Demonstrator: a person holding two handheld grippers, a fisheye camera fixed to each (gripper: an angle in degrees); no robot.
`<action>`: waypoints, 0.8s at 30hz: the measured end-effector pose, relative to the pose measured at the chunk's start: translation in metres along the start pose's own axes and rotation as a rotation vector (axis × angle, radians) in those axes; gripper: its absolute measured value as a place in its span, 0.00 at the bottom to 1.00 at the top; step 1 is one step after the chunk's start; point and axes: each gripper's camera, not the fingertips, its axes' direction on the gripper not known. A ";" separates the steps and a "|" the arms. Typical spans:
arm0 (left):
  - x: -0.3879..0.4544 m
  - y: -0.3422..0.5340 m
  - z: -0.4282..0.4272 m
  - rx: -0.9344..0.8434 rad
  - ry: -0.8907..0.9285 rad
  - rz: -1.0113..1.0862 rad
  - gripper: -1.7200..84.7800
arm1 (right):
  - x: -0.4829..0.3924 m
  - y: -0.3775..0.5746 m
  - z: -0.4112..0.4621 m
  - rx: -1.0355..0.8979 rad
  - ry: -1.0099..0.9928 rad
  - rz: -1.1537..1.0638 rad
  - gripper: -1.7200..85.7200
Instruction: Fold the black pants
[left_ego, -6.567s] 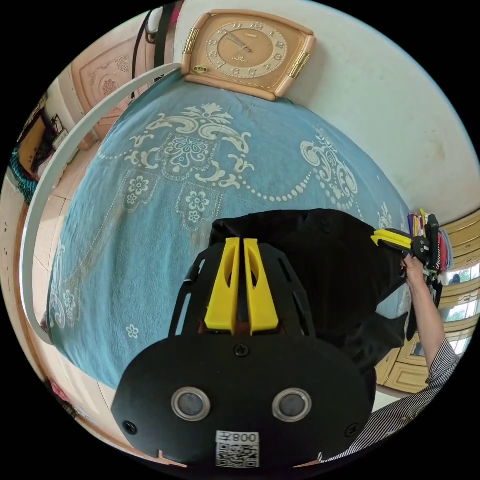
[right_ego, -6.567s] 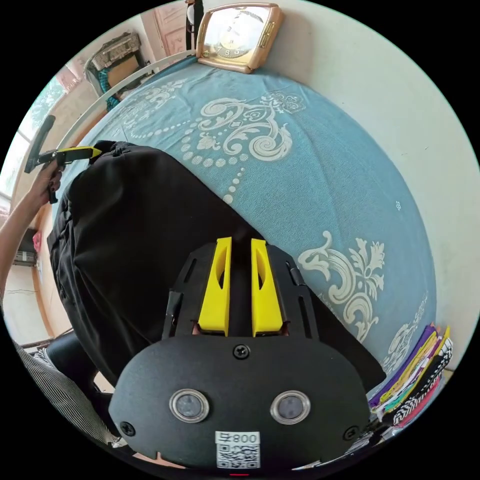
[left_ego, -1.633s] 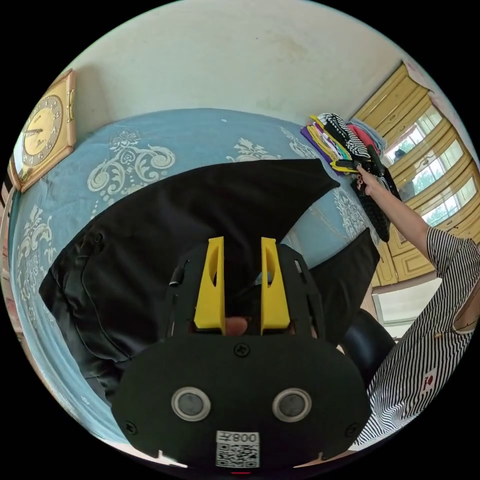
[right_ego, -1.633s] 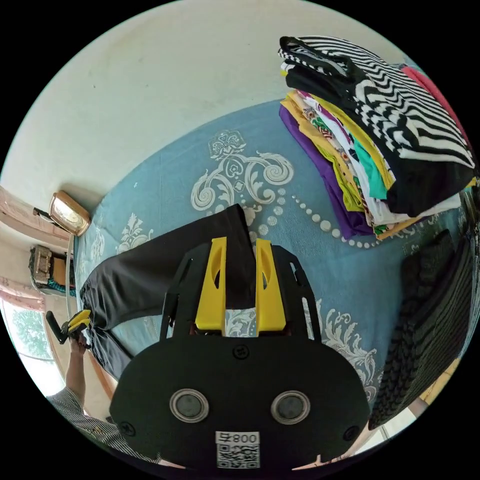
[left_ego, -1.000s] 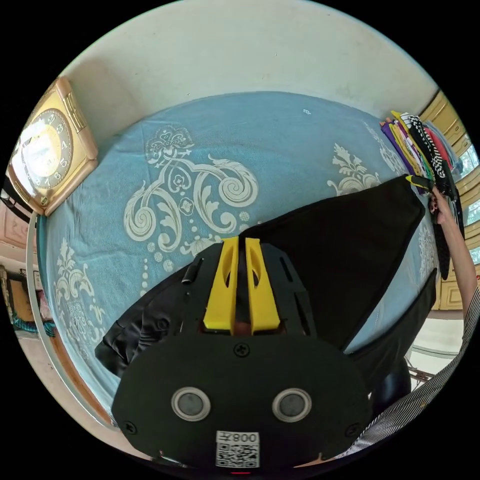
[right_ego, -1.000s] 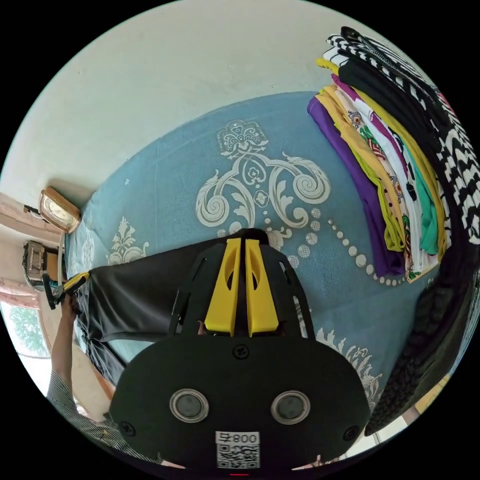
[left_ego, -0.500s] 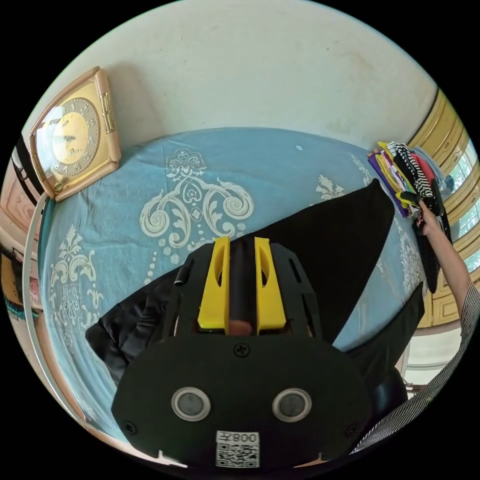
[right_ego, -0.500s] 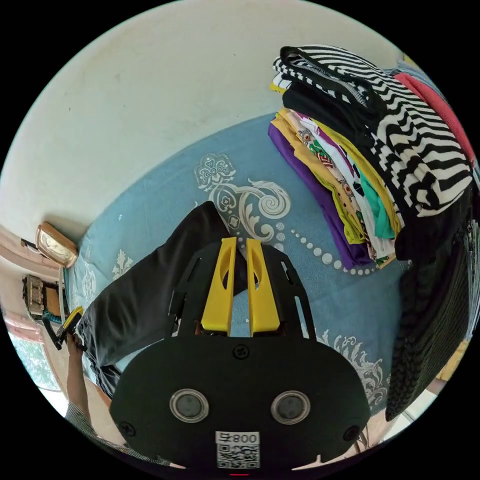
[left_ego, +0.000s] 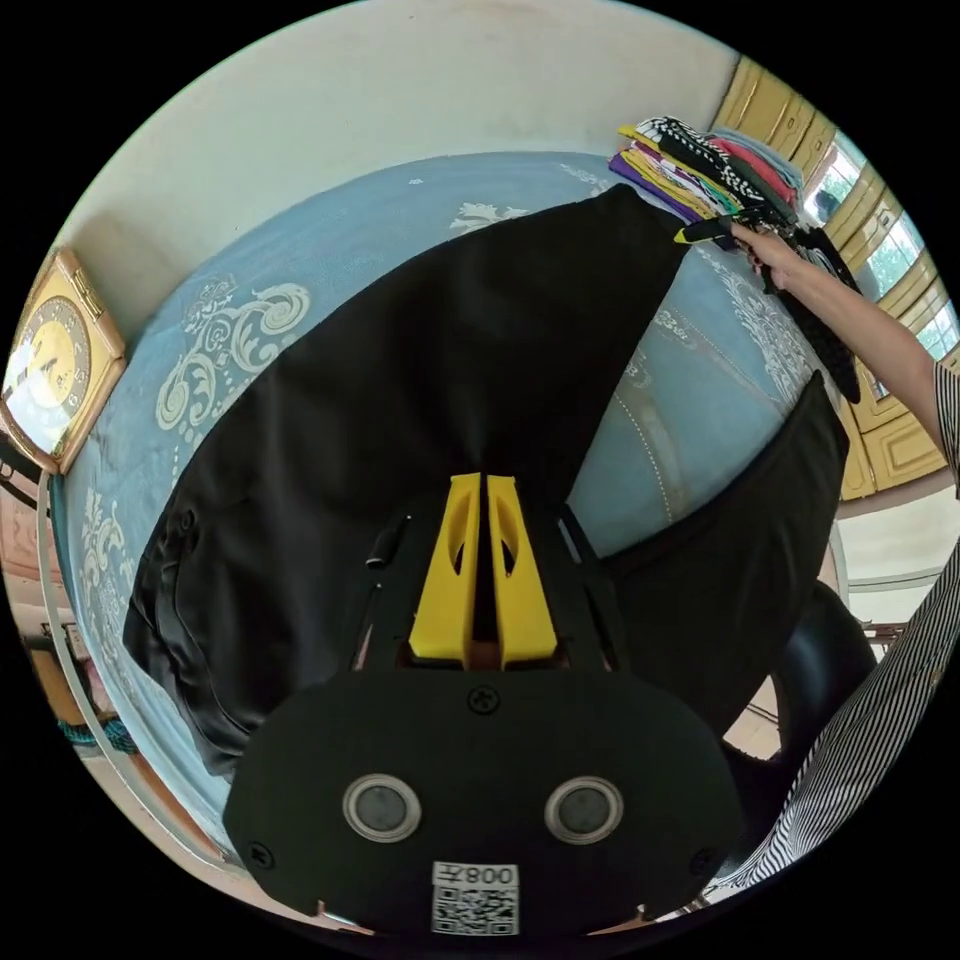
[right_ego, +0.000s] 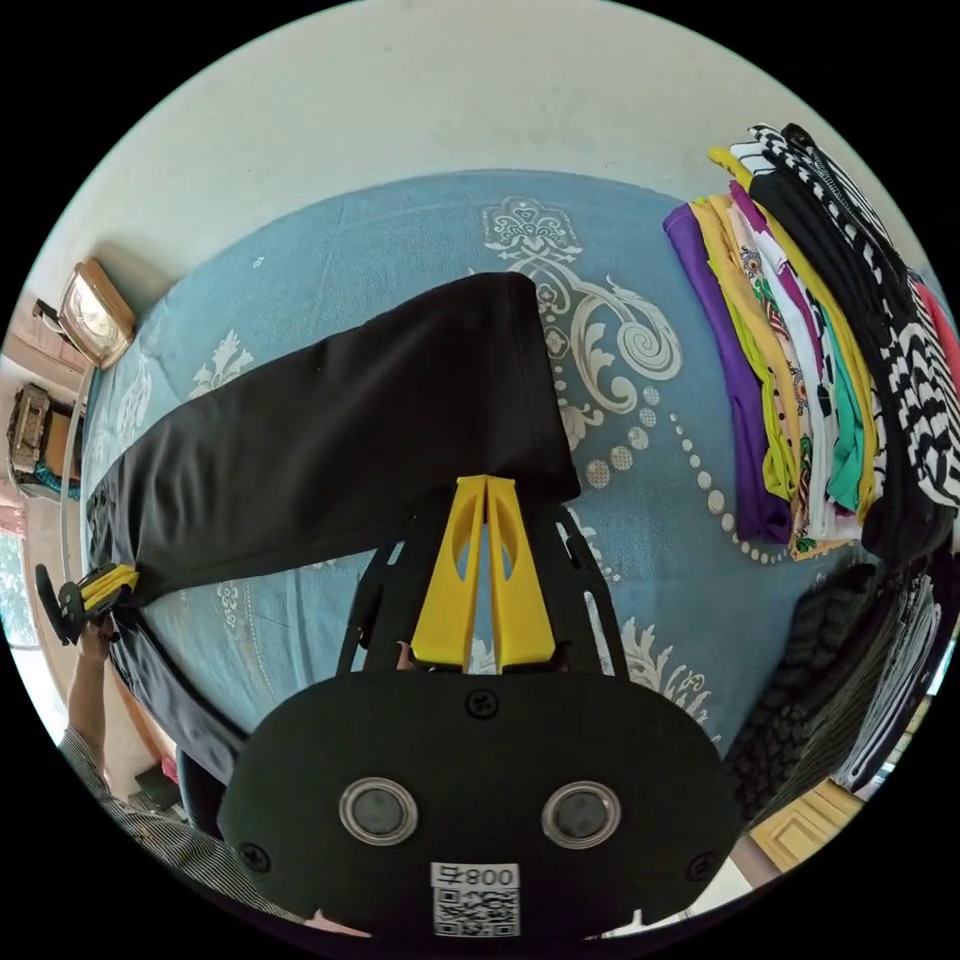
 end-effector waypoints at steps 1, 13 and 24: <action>0.001 0.003 -0.002 0.006 0.008 -0.001 0.04 | 0.000 0.003 0.001 -0.012 0.004 -0.010 0.03; 0.039 0.040 -0.048 0.090 0.270 0.056 0.15 | 0.041 0.104 -0.036 0.090 -0.202 0.029 0.11; 0.091 0.037 -0.040 -0.147 0.022 0.124 0.07 | 0.085 0.255 0.001 -0.056 -0.223 0.286 0.11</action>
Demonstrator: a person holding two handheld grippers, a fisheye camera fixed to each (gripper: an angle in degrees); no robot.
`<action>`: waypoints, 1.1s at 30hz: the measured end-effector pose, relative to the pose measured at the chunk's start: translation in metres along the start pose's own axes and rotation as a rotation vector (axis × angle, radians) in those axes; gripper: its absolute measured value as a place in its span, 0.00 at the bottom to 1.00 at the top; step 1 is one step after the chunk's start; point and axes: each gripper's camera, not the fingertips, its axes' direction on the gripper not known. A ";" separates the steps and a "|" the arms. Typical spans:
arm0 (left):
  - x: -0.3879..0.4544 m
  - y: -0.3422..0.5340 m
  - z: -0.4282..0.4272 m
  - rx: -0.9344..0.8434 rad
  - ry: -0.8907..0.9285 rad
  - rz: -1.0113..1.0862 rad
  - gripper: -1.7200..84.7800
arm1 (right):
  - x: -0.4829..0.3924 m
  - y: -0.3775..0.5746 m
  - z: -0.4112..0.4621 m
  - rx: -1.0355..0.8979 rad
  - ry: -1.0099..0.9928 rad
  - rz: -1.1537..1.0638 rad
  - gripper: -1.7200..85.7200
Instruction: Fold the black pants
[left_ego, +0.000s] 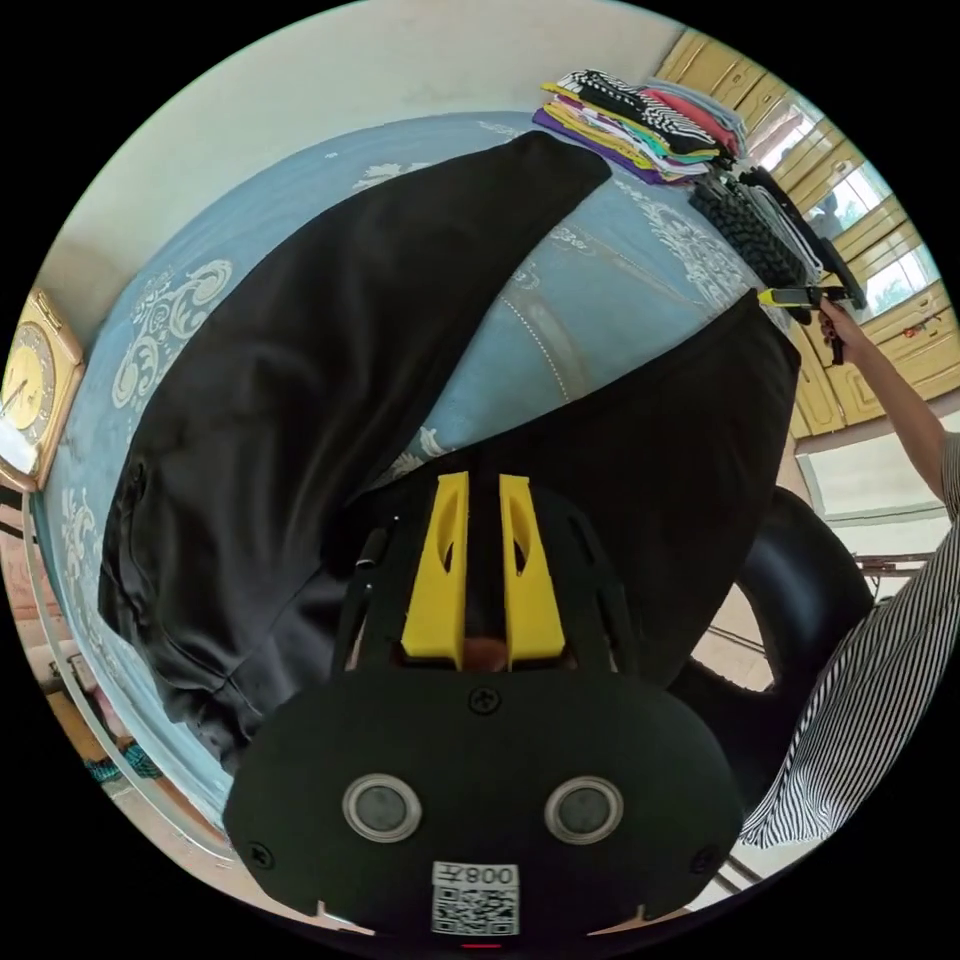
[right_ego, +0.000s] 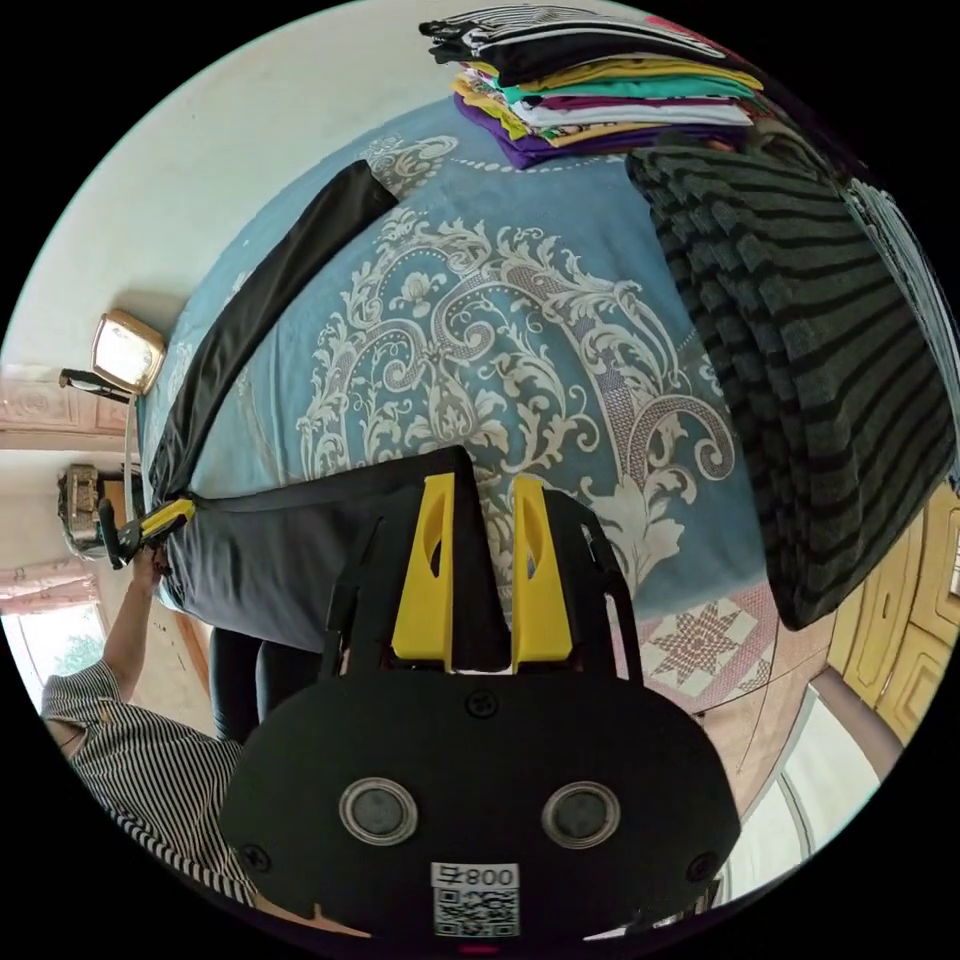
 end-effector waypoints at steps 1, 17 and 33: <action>0.003 -0.003 -0.003 -0.012 0.004 -0.004 0.06 | -0.003 0.000 0.004 0.007 -0.021 -0.009 0.08; 0.025 0.014 -0.078 0.180 0.063 -0.241 0.08 | -0.034 -0.019 0.033 0.039 0.020 -0.031 0.02; 0.011 0.073 -0.149 0.260 -0.070 -0.584 0.03 | -0.204 0.011 0.145 -0.117 0.219 -0.510 0.02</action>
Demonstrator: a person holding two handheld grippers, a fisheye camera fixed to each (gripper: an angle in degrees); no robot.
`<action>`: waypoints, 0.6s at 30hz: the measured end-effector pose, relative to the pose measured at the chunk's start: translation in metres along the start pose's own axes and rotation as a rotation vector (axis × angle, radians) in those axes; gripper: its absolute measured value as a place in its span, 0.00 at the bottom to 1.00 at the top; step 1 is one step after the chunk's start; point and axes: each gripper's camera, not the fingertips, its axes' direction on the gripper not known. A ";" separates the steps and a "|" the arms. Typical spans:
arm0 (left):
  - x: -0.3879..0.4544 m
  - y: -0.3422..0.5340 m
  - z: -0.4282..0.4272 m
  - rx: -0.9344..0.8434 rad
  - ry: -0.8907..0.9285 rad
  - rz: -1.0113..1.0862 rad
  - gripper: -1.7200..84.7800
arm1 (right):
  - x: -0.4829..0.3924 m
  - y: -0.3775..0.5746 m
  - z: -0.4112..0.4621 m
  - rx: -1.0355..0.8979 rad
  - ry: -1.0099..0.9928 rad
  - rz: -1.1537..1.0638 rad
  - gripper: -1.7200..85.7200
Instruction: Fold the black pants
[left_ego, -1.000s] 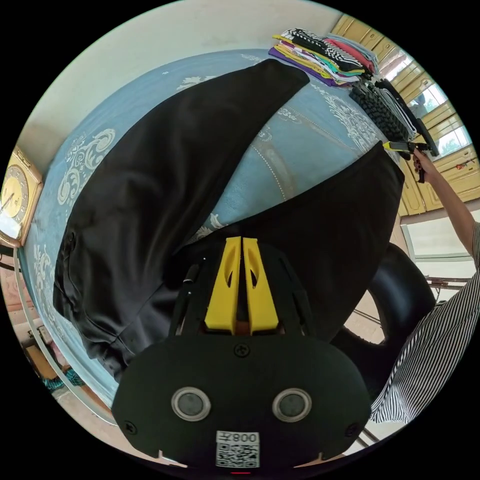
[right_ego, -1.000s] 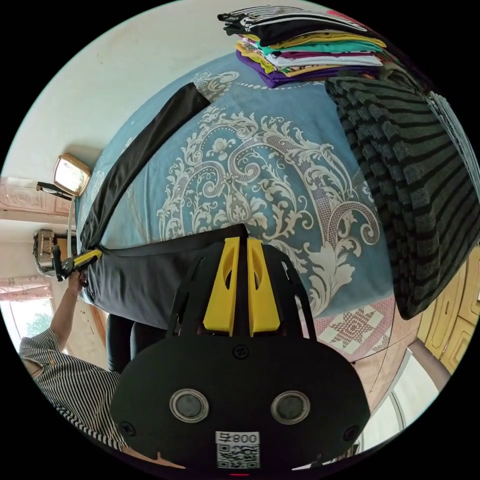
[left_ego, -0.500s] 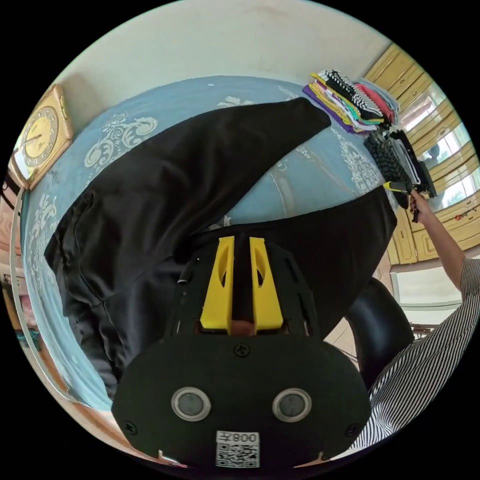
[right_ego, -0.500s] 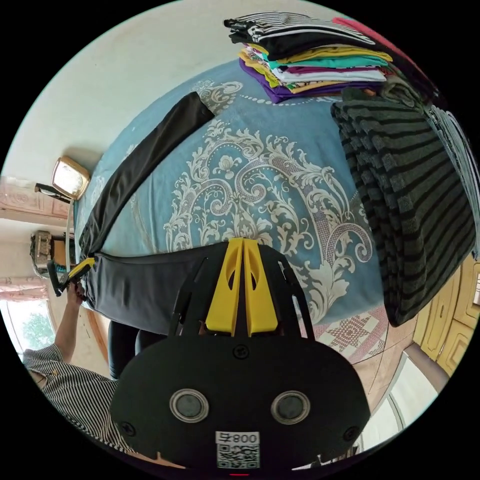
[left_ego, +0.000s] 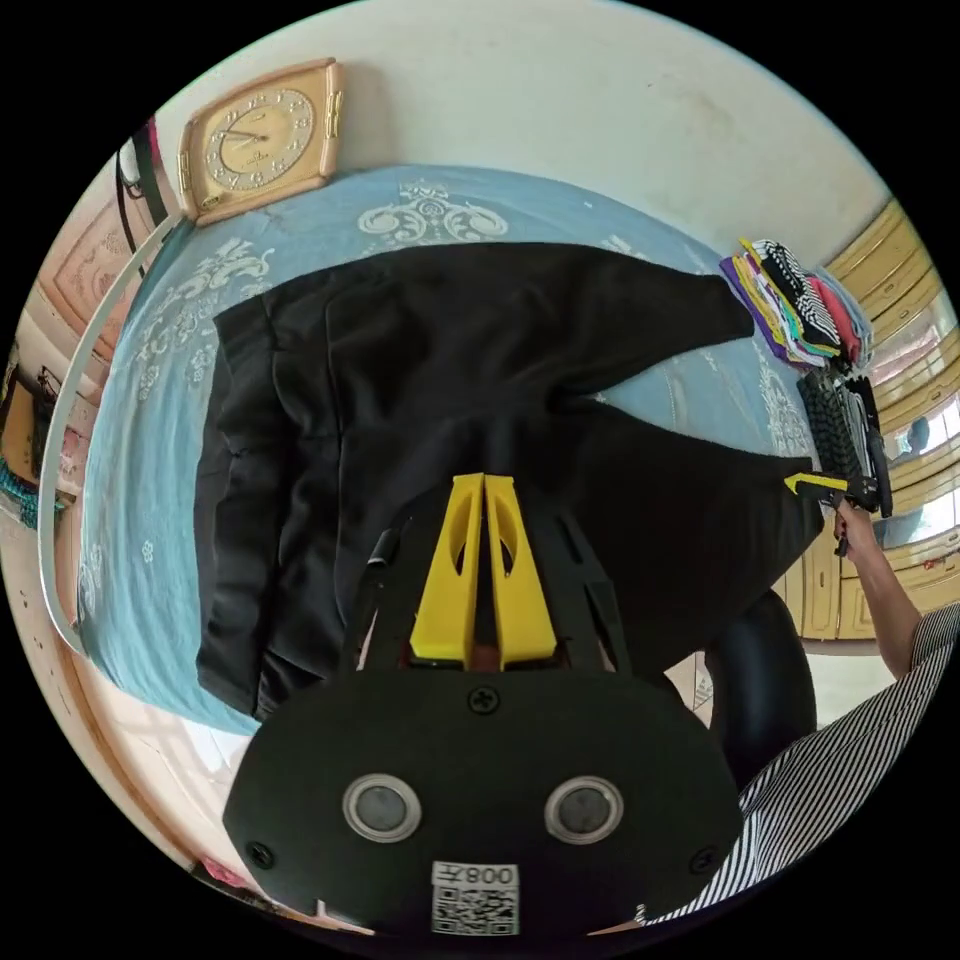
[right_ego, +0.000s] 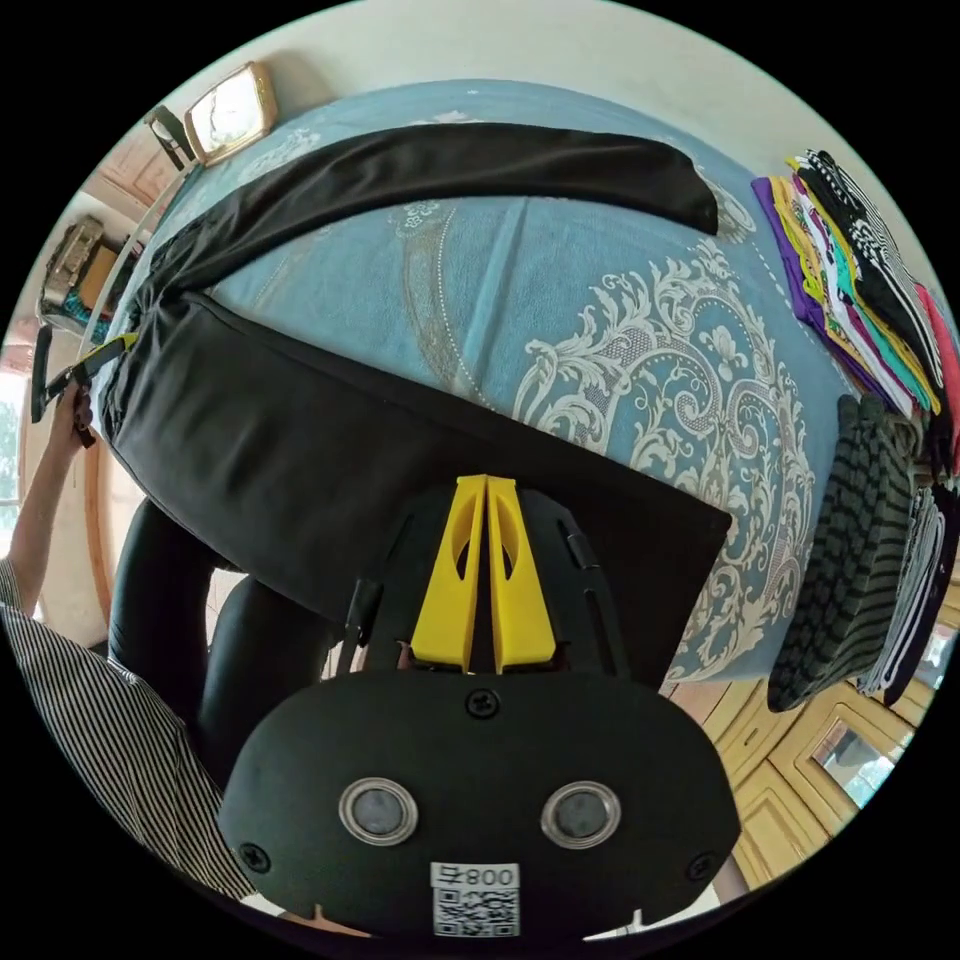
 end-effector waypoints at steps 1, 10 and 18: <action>-0.006 -0.007 -0.004 0.011 -0.032 -0.027 0.03 | -0.006 -0.005 -0.006 0.043 -0.044 -0.006 0.02; -0.031 -0.044 -0.001 -0.063 -0.013 -0.188 0.03 | -0.138 -0.093 0.037 0.027 -0.133 -0.371 0.02; -0.007 -0.072 -0.056 0.127 0.008 -0.039 0.07 | -0.137 -0.143 0.036 0.134 -0.174 -0.362 0.03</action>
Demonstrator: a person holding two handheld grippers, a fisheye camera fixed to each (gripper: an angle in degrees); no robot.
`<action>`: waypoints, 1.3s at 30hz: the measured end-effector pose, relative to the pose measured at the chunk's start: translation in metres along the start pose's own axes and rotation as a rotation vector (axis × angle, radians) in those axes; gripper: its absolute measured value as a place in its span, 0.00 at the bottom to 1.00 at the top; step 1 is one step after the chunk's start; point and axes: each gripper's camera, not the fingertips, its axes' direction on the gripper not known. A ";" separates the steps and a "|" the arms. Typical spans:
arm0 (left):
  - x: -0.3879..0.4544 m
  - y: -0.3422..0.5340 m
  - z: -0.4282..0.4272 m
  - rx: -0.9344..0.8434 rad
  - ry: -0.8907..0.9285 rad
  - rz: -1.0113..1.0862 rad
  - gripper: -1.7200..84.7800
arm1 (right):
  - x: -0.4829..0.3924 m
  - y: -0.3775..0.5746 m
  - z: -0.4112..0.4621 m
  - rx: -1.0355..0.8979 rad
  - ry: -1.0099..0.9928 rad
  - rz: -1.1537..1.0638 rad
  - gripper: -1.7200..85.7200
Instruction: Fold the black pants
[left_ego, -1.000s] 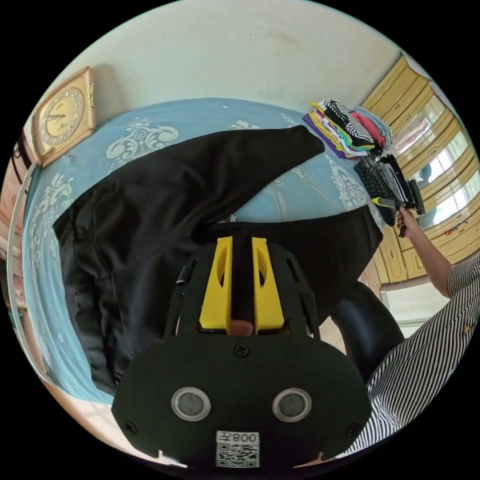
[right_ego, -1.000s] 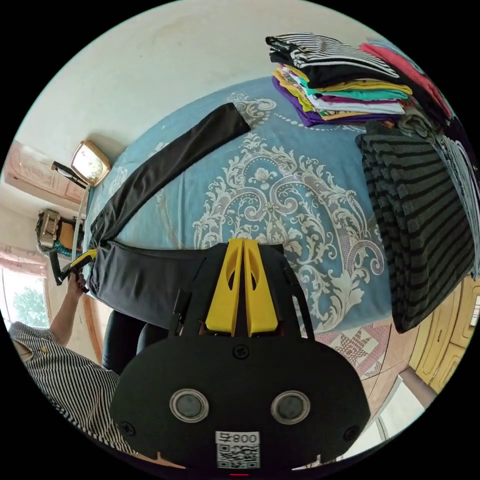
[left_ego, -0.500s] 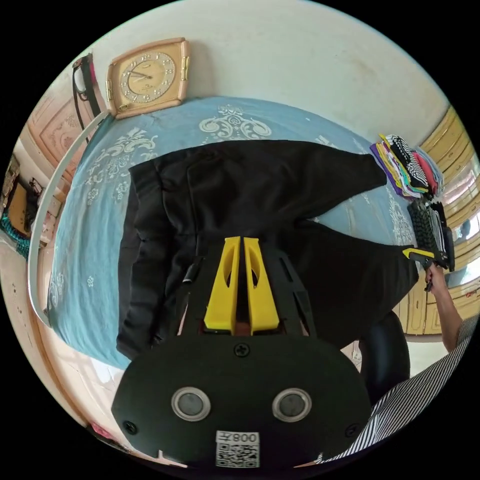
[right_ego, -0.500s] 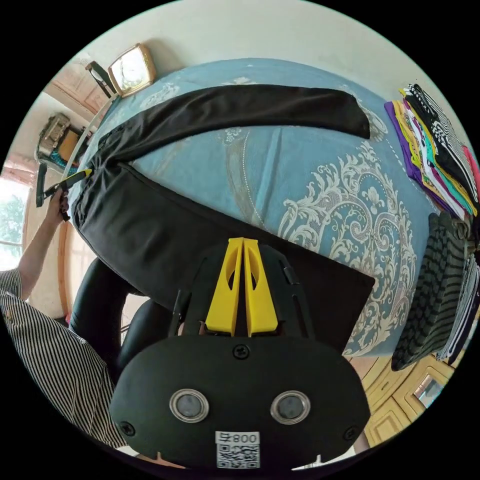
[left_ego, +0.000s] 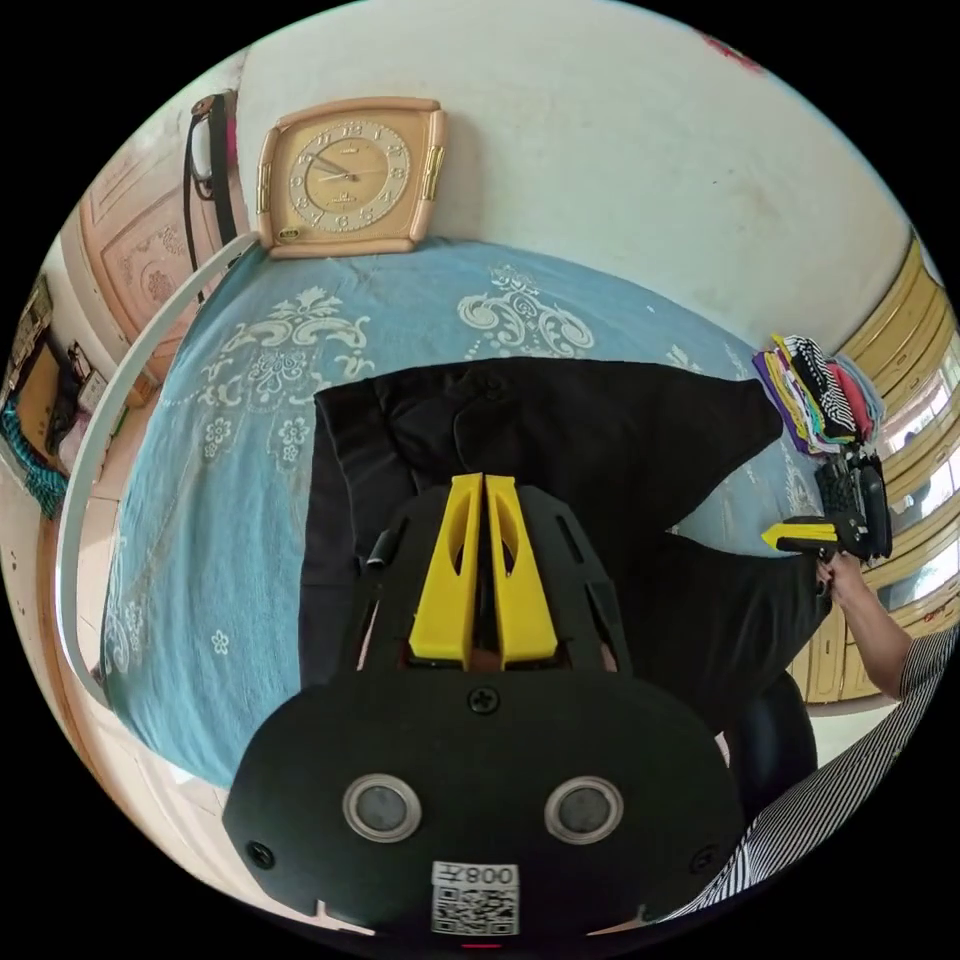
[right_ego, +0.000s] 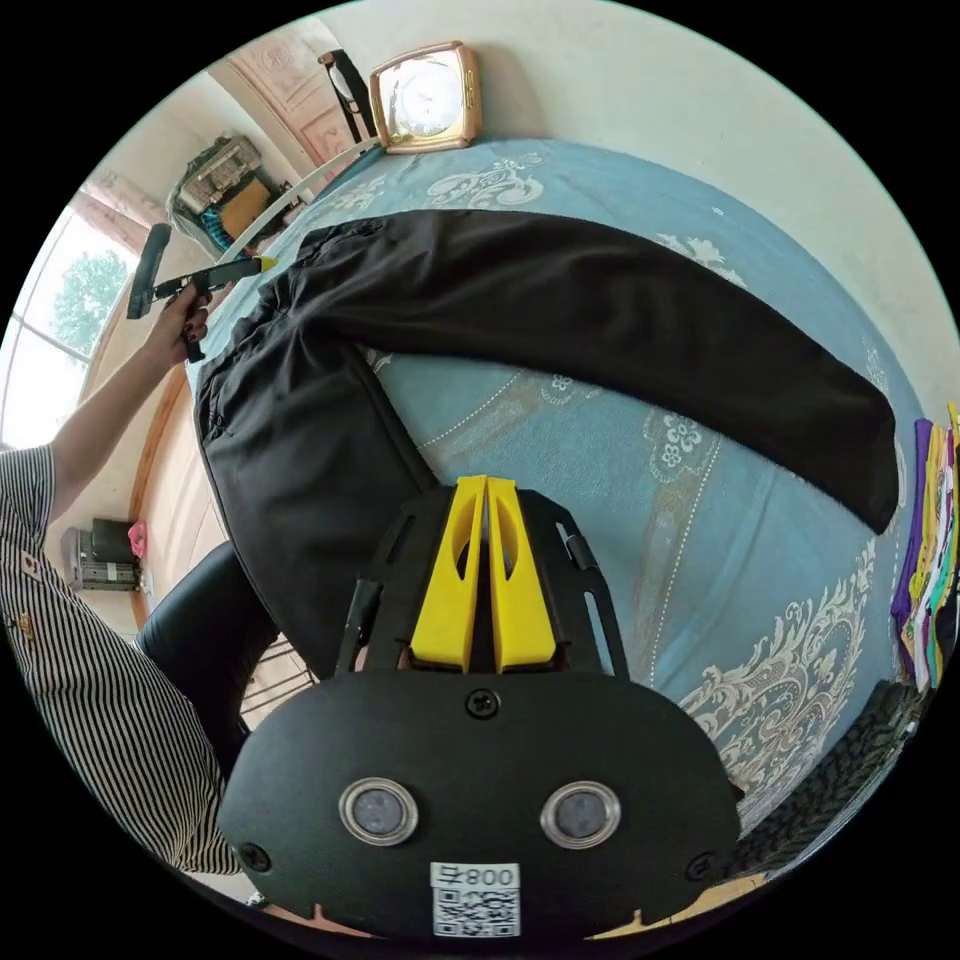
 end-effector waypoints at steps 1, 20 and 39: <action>0.001 -0.013 0.007 -0.043 0.006 0.017 0.09 | 0.009 -0.014 -0.002 0.023 -0.006 0.000 0.03; 0.061 -0.125 0.057 -0.422 -0.168 0.392 0.16 | -0.033 -0.269 0.107 -0.068 0.074 -0.449 0.13; 0.150 -0.067 -0.037 -0.257 -0.149 0.410 0.04 | -0.093 -0.244 0.128 -0.025 0.127 -0.435 0.04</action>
